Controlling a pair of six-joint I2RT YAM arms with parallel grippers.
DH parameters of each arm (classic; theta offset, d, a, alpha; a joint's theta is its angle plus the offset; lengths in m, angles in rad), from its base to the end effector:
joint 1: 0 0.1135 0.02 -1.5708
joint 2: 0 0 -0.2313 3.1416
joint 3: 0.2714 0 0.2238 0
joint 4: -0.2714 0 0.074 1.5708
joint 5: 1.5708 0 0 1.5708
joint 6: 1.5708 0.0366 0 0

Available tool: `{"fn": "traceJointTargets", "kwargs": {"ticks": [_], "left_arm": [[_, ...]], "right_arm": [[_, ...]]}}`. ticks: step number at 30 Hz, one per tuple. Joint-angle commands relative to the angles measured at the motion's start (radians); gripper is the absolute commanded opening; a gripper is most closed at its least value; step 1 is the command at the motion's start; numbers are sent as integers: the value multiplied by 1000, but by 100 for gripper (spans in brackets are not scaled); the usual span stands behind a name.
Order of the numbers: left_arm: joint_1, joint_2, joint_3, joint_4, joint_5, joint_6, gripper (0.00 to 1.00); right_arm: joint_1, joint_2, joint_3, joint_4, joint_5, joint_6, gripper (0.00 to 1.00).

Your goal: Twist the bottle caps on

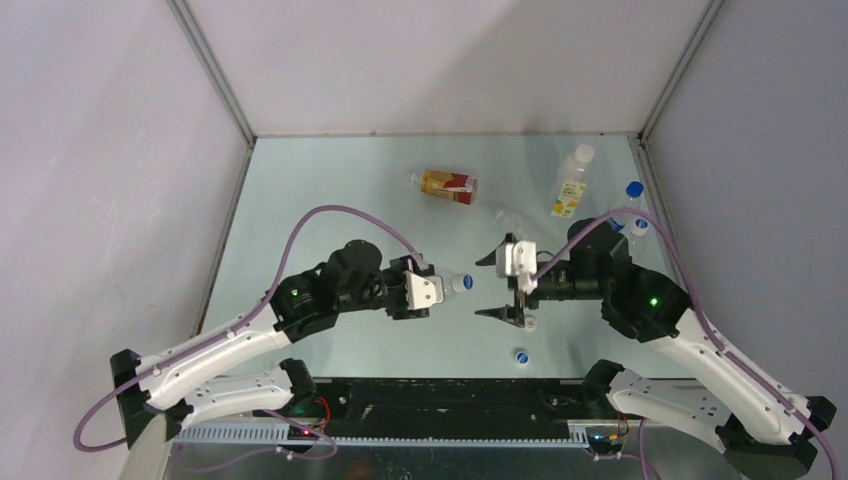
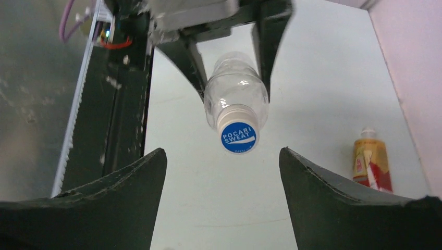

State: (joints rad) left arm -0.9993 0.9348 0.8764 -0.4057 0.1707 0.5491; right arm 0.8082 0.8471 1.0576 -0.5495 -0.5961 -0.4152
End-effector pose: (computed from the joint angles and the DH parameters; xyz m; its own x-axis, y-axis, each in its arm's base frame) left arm 0.1028 -0.1714 0.2976 0.2690 0.5327 -0.8025 0.9035 0.1492 0.4019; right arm 0.0981 0.1324 0.3559 0.1787 -0.2962 -0.9383 -0.9748 0.0758 -0.2096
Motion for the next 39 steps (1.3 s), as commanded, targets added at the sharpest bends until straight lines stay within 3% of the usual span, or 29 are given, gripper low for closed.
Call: {"fn": "traceJointTargets", "kwargs": {"ticks": [1, 15, 23, 25, 26, 30, 34, 39], "left_arm": [[11, 33, 63, -77, 196, -16, 0], [11, 73, 104, -92, 232, -11, 0], [11, 73, 104, -79, 227, -24, 0], [11, 74, 102, -74, 212, -29, 0], [11, 73, 101, -69, 200, -31, 0], [11, 55, 84, -16, 84, -52, 0], [-9, 16, 47, 66, -59, -35, 0], [-91, -34, -26, 177, -314, 57, 0]], "right_arm": [[61, 11, 7, -112, 17, -316, 78], [94, 35, 14, -91, 16, -326, 50], [108, 52, 14, -75, 13, -307, 38], [109, 59, 13, -64, 17, -268, 30], [109, 65, 14, -47, 30, -248, 21], [108, 90, 13, 30, 63, -52, 3], [109, 122, 14, 157, 136, 239, 0], [82, 191, 39, 241, 342, 754, 0]]}}
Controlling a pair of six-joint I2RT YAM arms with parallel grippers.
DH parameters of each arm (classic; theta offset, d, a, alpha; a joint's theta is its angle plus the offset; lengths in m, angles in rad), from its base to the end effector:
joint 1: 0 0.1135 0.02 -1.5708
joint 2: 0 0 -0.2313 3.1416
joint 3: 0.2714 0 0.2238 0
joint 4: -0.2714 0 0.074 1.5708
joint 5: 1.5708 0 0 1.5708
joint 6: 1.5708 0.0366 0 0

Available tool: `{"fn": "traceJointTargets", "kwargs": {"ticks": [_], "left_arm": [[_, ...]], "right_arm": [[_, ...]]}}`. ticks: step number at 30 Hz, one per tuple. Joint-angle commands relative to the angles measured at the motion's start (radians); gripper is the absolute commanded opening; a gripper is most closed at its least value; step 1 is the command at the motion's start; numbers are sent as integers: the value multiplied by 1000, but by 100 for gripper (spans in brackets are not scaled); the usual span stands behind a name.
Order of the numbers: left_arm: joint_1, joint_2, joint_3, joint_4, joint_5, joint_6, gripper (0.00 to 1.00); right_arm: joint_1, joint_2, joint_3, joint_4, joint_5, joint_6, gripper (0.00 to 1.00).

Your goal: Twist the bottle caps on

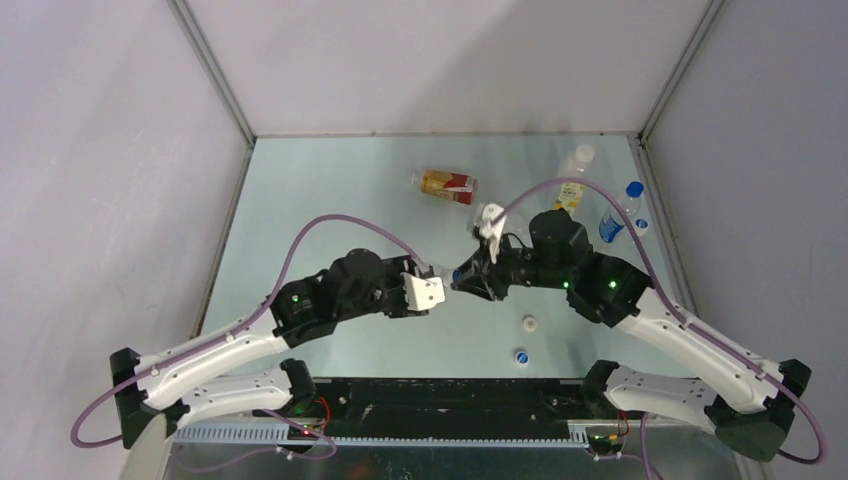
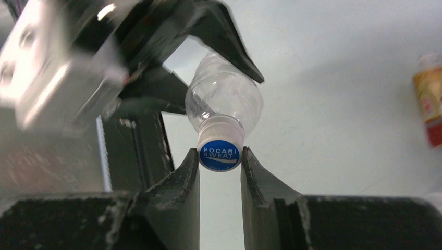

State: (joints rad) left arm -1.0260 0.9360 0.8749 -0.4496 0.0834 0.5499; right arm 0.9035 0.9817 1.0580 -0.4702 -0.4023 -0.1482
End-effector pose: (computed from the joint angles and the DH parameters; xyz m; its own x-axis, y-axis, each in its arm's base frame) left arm 0.1000 -0.1710 0.2925 0.2491 0.5938 -0.7651 0.8911 0.1688 0.4212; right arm 0.1133 0.1670 0.3407 -0.0952 -0.3403 -0.9355 -0.9712 0.2378 0.0123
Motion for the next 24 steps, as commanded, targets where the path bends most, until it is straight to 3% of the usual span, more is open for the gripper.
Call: {"fn": "traceJointTargets", "kwargs": {"ticks": [1, 5, 10, 11, 13, 14, 15, 16, 20, 24], "left_arm": [[-96, -38, -34, 251, -292, 70, 0], [-188, -44, -101, 360, -471, 191, 0], [-241, -27, -165, 443, -598, 261, 0], [-239, -29, -169, 443, -596, 255, 0], [-217, -41, -176, 425, -546, 228, 0], [-186, -55, -172, 387, -520, 211, 0], [-167, -61, -158, 361, -446, 168, 0], [-126, -73, -149, 305, -402, 148, 0], [-29, -86, -93, 159, -157, 76, 0], [50, -77, -32, 60, 88, 28, 0]], "right_arm": [[-39, 65, 45, 162, 155, 561, 0], [-107, 109, 45, 145, 136, 963, 0], [-119, 118, 46, 157, 137, 1053, 0], [-120, 113, 45, 168, 144, 1005, 0], [-120, 85, 45, 183, 152, 874, 16], [-120, 75, 45, 185, 151, 823, 34], [-120, 59, 45, 187, 134, 696, 42], [-121, 49, 45, 186, 120, 629, 57], [-121, -5, 45, 138, 33, 258, 72], [-104, -60, 46, 73, -142, -89, 76]]}}
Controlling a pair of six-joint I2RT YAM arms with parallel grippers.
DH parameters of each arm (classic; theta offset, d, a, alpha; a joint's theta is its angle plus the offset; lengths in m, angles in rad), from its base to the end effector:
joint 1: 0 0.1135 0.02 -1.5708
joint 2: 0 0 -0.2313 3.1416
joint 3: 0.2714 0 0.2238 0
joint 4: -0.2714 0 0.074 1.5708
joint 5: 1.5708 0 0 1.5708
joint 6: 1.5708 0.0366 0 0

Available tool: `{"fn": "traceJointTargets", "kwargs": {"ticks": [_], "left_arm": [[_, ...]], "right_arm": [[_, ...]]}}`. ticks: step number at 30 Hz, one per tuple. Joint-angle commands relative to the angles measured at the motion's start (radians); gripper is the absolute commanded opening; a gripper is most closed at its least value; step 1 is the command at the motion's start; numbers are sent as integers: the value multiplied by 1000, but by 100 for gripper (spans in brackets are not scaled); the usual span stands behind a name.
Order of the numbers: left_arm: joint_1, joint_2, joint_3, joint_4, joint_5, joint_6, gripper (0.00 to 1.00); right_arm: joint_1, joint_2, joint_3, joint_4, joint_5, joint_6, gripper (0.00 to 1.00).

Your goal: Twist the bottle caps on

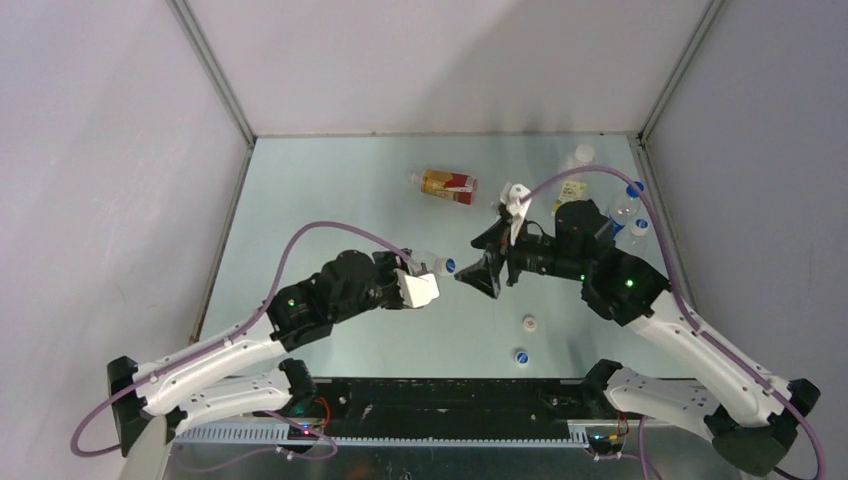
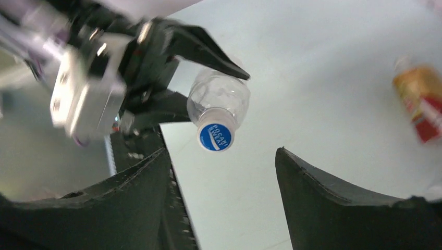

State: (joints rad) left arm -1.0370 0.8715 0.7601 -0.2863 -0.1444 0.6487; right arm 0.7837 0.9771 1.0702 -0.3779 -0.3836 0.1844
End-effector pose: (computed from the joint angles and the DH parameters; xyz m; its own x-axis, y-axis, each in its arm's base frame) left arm 0.1031 -0.1641 0.2835 0.3169 0.6389 -0.7010 0.7441 0.2908 0.6014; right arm 0.1343 0.1532 0.3547 -0.3623 -0.1210 -0.9242 -0.8571 0.4328 0.2793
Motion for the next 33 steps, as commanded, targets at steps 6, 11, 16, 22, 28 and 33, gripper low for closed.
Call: {"fn": "traceJointTargets", "kwargs": {"ticks": [6, 11, 16, 22, 28, 33], "left_arm": [[108, 44, 153, -195, 510, -99, 0], [109, 81, 175, -196, 572, -113, 0], [109, 95, 182, -188, 584, -116, 0], [109, 106, 190, -195, 589, -109, 0], [109, 107, 192, -198, 601, -109, 0], [109, 92, 179, -168, 576, -123, 0]], "right_arm": [[88, -82, 34, -146, -207, -797, 76], [116, -76, 34, -162, -212, -868, 73], [121, -66, 34, -174, -230, -881, 60], [135, -54, 33, -177, -242, -879, 47], [149, -32, 34, -174, -238, -876, 42], [154, -9, 34, -146, -196, -812, 19]]}}
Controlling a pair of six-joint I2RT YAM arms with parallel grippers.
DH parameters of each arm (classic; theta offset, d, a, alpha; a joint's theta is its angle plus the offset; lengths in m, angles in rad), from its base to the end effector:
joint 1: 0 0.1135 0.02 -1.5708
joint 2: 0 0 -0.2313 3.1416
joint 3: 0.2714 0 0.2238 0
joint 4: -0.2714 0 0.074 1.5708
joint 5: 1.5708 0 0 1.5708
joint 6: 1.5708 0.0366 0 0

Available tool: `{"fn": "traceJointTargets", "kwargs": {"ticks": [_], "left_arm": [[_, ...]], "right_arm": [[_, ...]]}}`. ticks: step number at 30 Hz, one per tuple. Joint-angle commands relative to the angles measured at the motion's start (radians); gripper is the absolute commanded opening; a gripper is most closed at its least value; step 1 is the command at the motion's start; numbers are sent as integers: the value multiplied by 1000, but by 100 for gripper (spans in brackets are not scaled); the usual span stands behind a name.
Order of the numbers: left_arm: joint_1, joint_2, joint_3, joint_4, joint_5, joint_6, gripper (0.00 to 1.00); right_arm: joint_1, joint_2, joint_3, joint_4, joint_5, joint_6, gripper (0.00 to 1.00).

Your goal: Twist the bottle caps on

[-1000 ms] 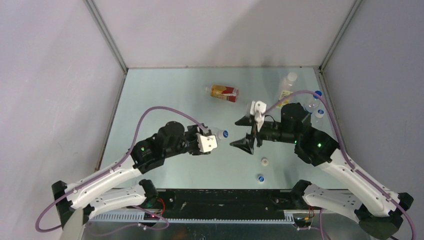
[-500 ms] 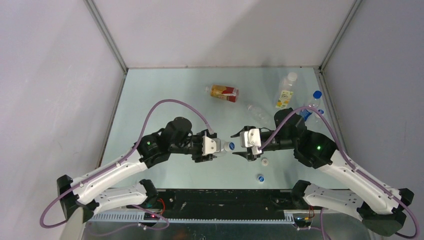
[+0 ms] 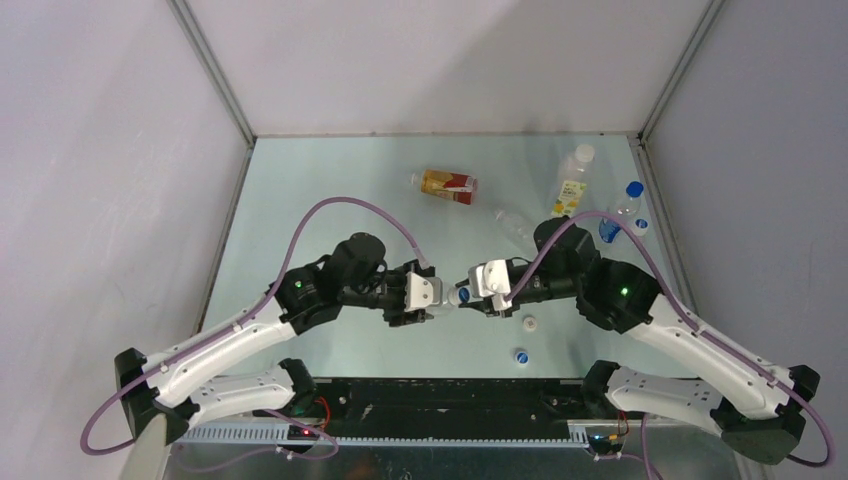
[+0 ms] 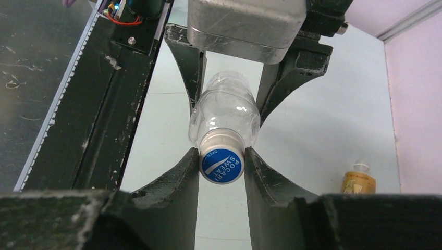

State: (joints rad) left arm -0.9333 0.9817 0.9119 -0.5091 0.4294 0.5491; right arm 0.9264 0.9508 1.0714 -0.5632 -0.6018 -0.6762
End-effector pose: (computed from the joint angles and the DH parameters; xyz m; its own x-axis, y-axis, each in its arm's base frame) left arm 0.1071 -0.1702 0.2919 0.2118 0.5113 -0.8329 0.9701 -0.0067 0.2426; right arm 0.0955 0.1616 0.3426 0.4041 -0.3210 -0.8565 -0.9147 -0.1470 -0.3764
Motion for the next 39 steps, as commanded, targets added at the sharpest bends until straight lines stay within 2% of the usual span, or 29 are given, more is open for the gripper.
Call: {"fn": "traceJointTargets", "kwargs": {"ticks": [1, 2, 4, 7, 9, 13, 17, 19, 21, 22, 23, 24, 27, 31, 39], "left_arm": [[5, -22, 22, 81, -19, -31, 0], [5, -32, 8, 99, -32, -50, 0], [4, -52, -19, 158, -84, -79, 0], [-1, -83, -62, 276, -198, -117, 0], [-14, -105, -94, 348, -281, -126, 0], [-57, -134, -159, 484, -464, -117, 0], [-128, -135, -210, 603, -648, -70, 0], [-159, -129, -230, 649, -707, -58, 0], [-168, -126, -242, 676, -713, -79, 0], [-168, -127, -253, 697, -715, -91, 0], [-168, -129, -260, 711, -726, -114, 0], [-168, -130, -280, 741, -733, -125, 0], [-168, -131, -311, 782, -753, -178, 0], [-168, -119, -311, 804, -723, -243, 0], [-168, -100, -287, 817, -656, -320, 0]], "right_arm": [[12, 23, 33, 48, 34, 96, 11], [12, 27, 33, 67, 58, 124, 8], [14, 40, 33, 123, 134, 278, 0], [12, 67, 35, 194, 386, 645, 0], [5, 88, 56, 188, 501, 833, 0], [-45, 105, 71, 170, 541, 1158, 0], [-80, 117, 72, 156, 552, 1326, 0], [-81, 123, 72, 164, 541, 1336, 0], [-77, 120, 69, 187, 531, 1266, 0], [-75, 108, 64, 197, 533, 1192, 13], [-74, 99, 58, 224, 539, 1158, 21], [-74, 72, 36, 240, 542, 1095, 35], [-75, 10, -16, 343, 567, 992, 57], [-74, -64, -120, 479, 564, 933, 64], [-35, -61, -157, 633, 558, 911, 65]]}}
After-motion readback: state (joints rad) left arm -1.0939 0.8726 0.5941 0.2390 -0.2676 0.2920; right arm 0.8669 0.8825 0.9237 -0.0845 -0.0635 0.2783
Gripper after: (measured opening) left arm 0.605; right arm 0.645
